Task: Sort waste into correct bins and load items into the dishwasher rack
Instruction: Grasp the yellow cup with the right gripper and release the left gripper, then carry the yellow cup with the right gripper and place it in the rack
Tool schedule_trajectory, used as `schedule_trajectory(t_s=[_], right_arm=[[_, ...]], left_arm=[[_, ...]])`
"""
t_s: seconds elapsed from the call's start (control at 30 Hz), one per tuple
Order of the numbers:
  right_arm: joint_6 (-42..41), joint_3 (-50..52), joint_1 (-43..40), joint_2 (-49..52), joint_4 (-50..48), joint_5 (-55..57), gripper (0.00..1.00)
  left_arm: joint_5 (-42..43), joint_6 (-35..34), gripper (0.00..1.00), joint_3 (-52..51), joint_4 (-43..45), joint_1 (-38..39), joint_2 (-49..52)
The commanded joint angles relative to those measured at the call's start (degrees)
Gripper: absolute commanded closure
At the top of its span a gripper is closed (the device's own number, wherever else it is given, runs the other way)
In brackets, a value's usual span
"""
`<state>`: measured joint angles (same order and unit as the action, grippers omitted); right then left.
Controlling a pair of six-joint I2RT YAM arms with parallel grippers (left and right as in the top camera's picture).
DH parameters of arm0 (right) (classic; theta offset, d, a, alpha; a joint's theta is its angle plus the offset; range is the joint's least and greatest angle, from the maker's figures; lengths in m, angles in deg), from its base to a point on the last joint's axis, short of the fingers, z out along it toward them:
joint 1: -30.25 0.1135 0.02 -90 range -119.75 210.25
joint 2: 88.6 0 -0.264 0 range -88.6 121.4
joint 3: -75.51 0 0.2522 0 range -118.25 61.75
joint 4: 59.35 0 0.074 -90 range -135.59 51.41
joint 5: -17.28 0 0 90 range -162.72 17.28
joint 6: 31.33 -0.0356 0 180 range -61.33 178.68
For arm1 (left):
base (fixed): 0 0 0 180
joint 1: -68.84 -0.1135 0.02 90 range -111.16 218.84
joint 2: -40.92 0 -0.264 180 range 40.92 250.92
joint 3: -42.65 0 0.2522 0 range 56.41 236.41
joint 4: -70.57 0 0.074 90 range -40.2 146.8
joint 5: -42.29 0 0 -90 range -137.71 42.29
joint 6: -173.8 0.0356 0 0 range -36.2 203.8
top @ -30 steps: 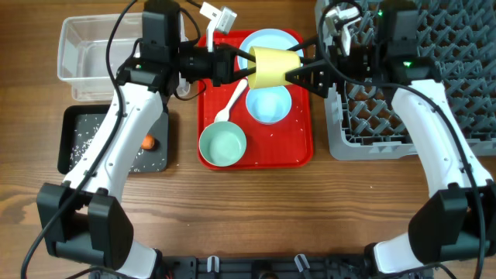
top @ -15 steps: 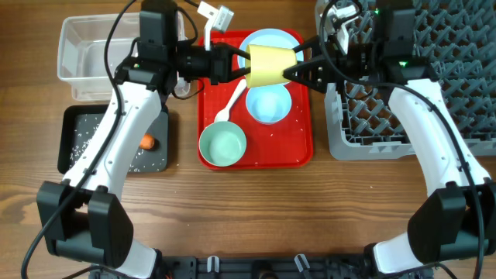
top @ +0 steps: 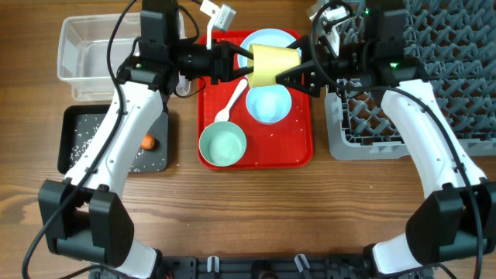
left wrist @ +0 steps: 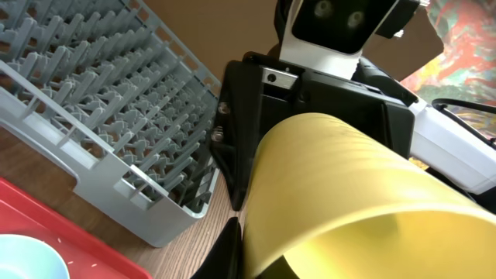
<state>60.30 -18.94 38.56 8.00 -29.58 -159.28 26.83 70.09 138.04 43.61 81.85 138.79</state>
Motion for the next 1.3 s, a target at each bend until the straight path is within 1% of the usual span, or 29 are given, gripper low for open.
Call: schedule_trajectory(t_s=[0.0, 0.03, 0.07, 0.13, 0.17, 0.2, 0.3, 0.4, 0.5, 0.57, 0.63, 0.67, 0.73, 0.77, 0.8, 0.83, 0.9, 0.97, 1.03, 1.1, 1.17, 1.27], right_arm=[[-0.79, 0.13, -0.83, 0.94, -0.52, 0.22, 0.35], [-0.79, 0.13, -1.11, 0.94, -0.52, -0.13, 0.45], [-0.76, 0.13, -1.27, 0.94, -0.57, -0.61, 0.47], [-0.76, 0.13, -1.27, 0.94, -0.55, -0.61, 0.49], [-0.76, 0.13, -1.27, 0.94, -0.55, -0.61, 0.5], [-0.76, 0.13, -1.27, 0.94, -0.55, -0.61, 0.5], [-0.76, 0.13, -2.16, 0.94, -0.61, -1.05, 0.54], [-1.86, 0.13, -5.99, 0.94, -0.31, -1.18, 0.55], [-2.14, 0.13, -11.65, 0.94, 0.59, -0.61, 0.49], [-2.29, 0.13, -14.69, 0.94, 2.34, 1.68, 0.49], [-2.16, 0.13, -17.62, 0.92, 6.54, 8.85, 0.5], [-1.6, 0.13, -19.02, 0.92, 9.7, 14.38, 0.5], [-1.64, 0.11, -20.26, 0.9, 13.25, 21.29, 0.52], [-1.7, 0.02, -20.65, 0.79, 14.71, 24.17, 0.54], [-1.88, -0.28, -20.96, 0.42, 17.31, 29.33, 0.54], [-2.03, -1.99, -21.05, -0.22, 22.71, 38.77, 0.54], [-1.75, -6.29, -21.05, -0.83, 30.77, 48.57, 0.54], [-1.84, -12.11, -21.05, -1.03, 41.35, 57.81, 0.54], [-1.81, -14.75, -21.03, -1.03, 50.16, 65.33, 0.54], [-1.9, -14.73, -20.9, -1.03, 57.75, 72.63, 0.54], [-3.8, -14.73, -20.0, -1.03, 60.54, 77.9, 0.54], [-6.84, -14.73, -16.52, -0.94, 62.31, 84.63, 0.54]], left_arm=[[3.78, -0.24, 0.96, 0.46, 0.13, 0.26, -0.2], [3.8, -0.24, 0.96, 0.46, 0.13, 0.24, -0.2], [3.8, -0.24, 0.96, 0.46, 0.13, 0.26, -0.2], [3.8, -0.24, 0.83, 0.46, 0.15, 0.26, -0.2], [3.8, -0.24, 0.74, 0.46, 0.15, 0.26, -0.2], [3.8, -0.24, 0.7, 0.46, 0.15, 0.26, -0.2], [3.82, -0.26, 0.59, 0.46, 0.13, 0.26, -0.2], [3.8, -0.24, 0.53, 0.46, 0.15, 0.24, -0.2], [3.58, -0.24, 0.53, 0.46, 0.13, 0.26, -0.2], [2.95, -0.24, 0.52, 0.46, 0.11, 0.24, -0.2], [1.36, -0.24, 0.51, 0.46, 0.09, 0.26, -0.2], [-0.79, -0.24, 0.5, 0.46, -0.59, 0.26, -0.2], [-7.89, -0.24, 0.44, 0.46, -3.54, 0.26, -0.2], [-11.87, -0.24, 0.36, 0.46, -5.25, 0.26, -0.2], [-16.0, -0.24, 0.29, 0.46, -6.97, 0.26, -0.2], [-22.05, -0.24, 0.13, 0.46, -10.32, 0.26, -0.2], [-28.63, -0.24, 0.0, 0.46, -13.92, 0.26, -0.2], [-38.01, -0.24, 0.0, 0.46, -17.35, 0.26, -0.2], [-42.45, -0.24, 0.0, 0.46, -18.78, 0.26, -0.2], [-42.73, -0.24, 0.0, 0.46, -18.8, 0.26, -0.2], [-42.73, -0.24, 0.0, 0.46, -18.78, 0.26, -0.2], [-42.73, -0.24, 0.0, 0.46, -18.8, 0.26, -0.2]])
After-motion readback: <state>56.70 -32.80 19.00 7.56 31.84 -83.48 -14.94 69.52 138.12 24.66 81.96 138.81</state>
